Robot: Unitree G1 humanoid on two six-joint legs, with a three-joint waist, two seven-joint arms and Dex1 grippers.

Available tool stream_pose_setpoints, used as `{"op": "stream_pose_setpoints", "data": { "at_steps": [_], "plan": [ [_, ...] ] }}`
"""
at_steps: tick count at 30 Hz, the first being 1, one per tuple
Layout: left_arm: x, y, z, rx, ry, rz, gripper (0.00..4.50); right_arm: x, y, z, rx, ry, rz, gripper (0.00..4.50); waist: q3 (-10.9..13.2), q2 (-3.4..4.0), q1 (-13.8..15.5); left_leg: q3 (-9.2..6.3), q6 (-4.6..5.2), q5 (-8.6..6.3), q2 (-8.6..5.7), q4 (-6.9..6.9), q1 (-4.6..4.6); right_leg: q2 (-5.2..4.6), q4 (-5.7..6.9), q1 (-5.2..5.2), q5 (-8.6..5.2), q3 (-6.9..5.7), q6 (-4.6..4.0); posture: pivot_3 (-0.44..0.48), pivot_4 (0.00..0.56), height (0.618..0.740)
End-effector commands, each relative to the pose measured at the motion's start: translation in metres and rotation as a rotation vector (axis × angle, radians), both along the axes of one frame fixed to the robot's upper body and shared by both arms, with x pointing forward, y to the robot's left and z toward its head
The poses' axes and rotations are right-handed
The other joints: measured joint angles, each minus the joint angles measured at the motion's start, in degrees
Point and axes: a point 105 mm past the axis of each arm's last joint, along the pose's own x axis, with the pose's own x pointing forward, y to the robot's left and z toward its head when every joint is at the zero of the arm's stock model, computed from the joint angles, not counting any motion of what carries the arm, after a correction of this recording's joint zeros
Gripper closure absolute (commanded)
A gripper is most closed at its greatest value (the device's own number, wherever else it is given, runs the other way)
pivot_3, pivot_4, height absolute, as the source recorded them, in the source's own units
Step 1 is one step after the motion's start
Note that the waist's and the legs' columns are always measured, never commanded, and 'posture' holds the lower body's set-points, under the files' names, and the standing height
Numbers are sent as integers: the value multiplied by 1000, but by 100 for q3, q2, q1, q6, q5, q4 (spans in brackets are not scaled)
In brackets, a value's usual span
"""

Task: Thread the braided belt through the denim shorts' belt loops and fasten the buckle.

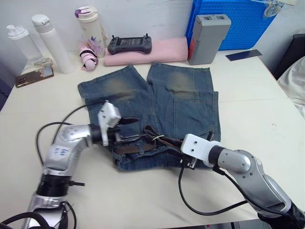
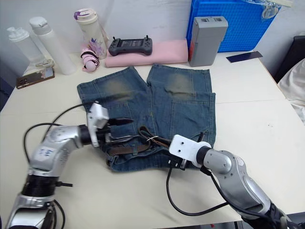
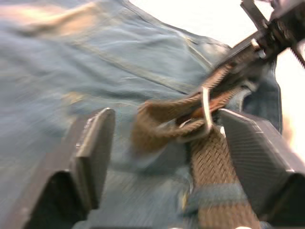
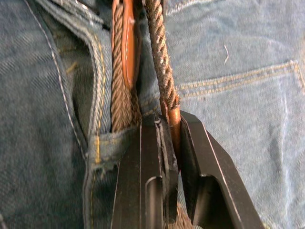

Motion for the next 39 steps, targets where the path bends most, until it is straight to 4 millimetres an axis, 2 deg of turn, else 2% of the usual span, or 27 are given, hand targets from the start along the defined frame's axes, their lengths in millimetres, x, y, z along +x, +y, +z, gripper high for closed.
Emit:
{"op": "stream_pose_setpoints", "data": {
  "at_steps": [1, 3, 4, 5, 7, 8, 12, 15, 17, 21, 24, 26, 29, 38, 39],
  "plan": [
    [-12, -1, 7, -55, 24, -50, 1437, 3, -2, 7, 17, -44, -13, 4500, 0, 0, 4, -1, 0, 0, -1, 0, 0, -1, 0, 0, 0, 1, 0, 0, 150, 740],
    [-15, -3, 7, -61, 25, -69, 2165, 4, -2, 6, 18, -48, -14, 4500, 0, 0, 23, -6, 0, 0, -3, 1, -1, -3, 0, 0, 0, 2, 0, 0, 150, 740],
    [-17, -6, 1, -24, 24, -88, 2558, 4, -3, 7, 19, -54, -16, 4500, 0, 0, 22, -8, 0, 0, -3, 1, -1, -4, 0, 0, 0, 2, 0, 0, 150, 740],
    [-19, -7, -4, 4, 24, -100, 3240, 5, -3, 8, 20, -58, -16, 4500, 0, 0, 20, -8, 1, 0, -6, 0, -3, -4, 0, 0, 0, 2, 0, 0, 150, 740],
    [-26, -15, -19, 82, 31, -142, 3938, 5, -7, 11, 27, -70, -27, 4500, 0, 0, 13, -8, 1, 0, -7, 0, -2, -3, -1, -1, 0, 3, 0, 0, 150, 740],
    [-30, -18, -26, 109, 38, -161, 4454, 4, -9, 13, 31, -73, -33, 4500, 0, 0, 9, -8, 1, 0, -7, -1, -2, -2, -1, -1, 0, 3, 0, 0, 150, 740],
    [-42, -15, -69, 312, 52, -209, 4454, -6, -21, 17, 46, -85, -32, 4500, 0, 0, 9, -6, 1, -1, -6, -4, -1, 0, -3, -2, 0, 6, 0, 0, 150, 740],
    [-44, -6, -91, 413, 53, -204, 4454, -15, -37, 22, 38, -109, -32, 4500, -5, 6, 30, -5, 0, 0, -5, -5, 0, -2, -4, -1, 0, 7, 0, 0, 150, 740],
    [-46, -1, -100, 467, 34, -215, 4454, -24, -62, 14, -55, -101, -53, 4500, -23, 21, 52, -1, 2, -1, -11, -4, 1, -4, -5, 2, 1, 17, 1, 0, 150, 740],
    [-48, -1, -102, 473, 18, -235, 4454, -39, -135, -9, -273, -5, -247, 4500, -51, 28, 60, 5, 9, -5, -11, -10, 16, -1, -10, 17, 1, 21, 1, 0, 150, 740],
    [-49, 0, -105, 480, 13, -238, 4454, -42, -157, -11, -328, 4, -324, 4500, -69, 27, 51, 18, 11, -6, -11, -10, 38, -1, -10, 32, 2, 35, 4, 0, 150, 740],
    [-49, 0, -107, 489, 10, -241, 4454, -39, -155, -7, -303, -18, -337, 4500, -70, 27, 52, 18, 12, -7, -8, -11, 51, -1, -10, 44, 3, 39, 5, 0, 150, 740],
    [-50, -2, -106, 481, 6, -242, 4454, -36, -135, -7, -236, -33, -303, 4500, -73, 27, 59, 17, 15, -8, -3, -14, 57, -3, -11, 44, 3, 53, 6, 0, 150, 740],
    [-50, 2, -106, 493, -6, -233, 4454, -32, -123, -13, -220, -44, -315, 4500, -76, 32, 71, 15, 16, -9, 0, -24, 68, -1, -13, 45, 3, 59, 6, 0, 150, 740],
    [-49, 3, -105, 492, -8, -231, 4500, -31, -121, -11, -197, -47, -324, 3783, -77, 33, 70, 15, 16, -9, 1, -24, 68, -2, -14, 45, 3, 60, 6, 0, 150, 740]
  ]
}}
